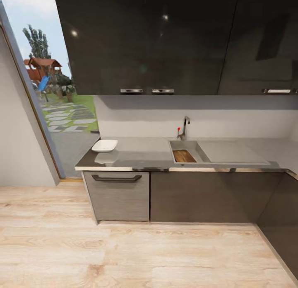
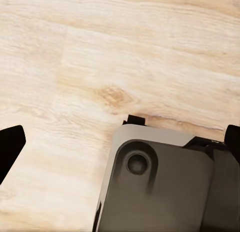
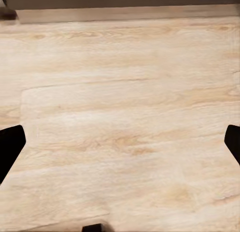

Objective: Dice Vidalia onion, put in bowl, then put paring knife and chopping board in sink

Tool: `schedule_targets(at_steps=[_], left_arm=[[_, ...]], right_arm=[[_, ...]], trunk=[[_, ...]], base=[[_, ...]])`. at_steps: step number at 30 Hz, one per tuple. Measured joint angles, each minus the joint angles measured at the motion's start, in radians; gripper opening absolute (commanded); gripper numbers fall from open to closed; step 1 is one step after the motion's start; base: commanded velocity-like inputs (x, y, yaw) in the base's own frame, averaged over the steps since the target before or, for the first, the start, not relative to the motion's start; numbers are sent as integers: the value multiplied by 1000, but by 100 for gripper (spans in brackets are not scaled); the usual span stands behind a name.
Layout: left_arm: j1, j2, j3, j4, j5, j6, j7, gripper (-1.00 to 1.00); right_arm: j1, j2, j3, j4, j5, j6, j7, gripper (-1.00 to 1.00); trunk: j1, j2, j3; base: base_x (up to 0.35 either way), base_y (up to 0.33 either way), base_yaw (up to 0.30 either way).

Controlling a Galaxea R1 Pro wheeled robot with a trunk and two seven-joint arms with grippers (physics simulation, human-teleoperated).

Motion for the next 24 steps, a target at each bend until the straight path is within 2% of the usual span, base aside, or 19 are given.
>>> schedule_targets(at_steps=[8, 14, 19, 24], left_arm=[[0, 0, 0, 0, 0, -1, 0, 100], [0, 1, 0, 1, 1, 0, 0, 100], [0, 1, 0, 0, 1, 0, 0, 100], [0, 1, 0, 0, 1, -1, 0, 100]], right_arm=[[0, 12, -3, 0, 23, 6, -12, 100], [0, 23, -3, -1, 22, 6, -8, 100], [0, 65, -3, -2, 23, 6, -7, 100], [0, 72, -5, -1, 23, 6, -9, 100]], trunk=[[0, 0, 0], [0, 0, 0], [0, 0, 0], [0, 0, 0]], base=[[0, 0, 229], [0, 0, 29], [0, 0, 2], [0, 0, 0]])
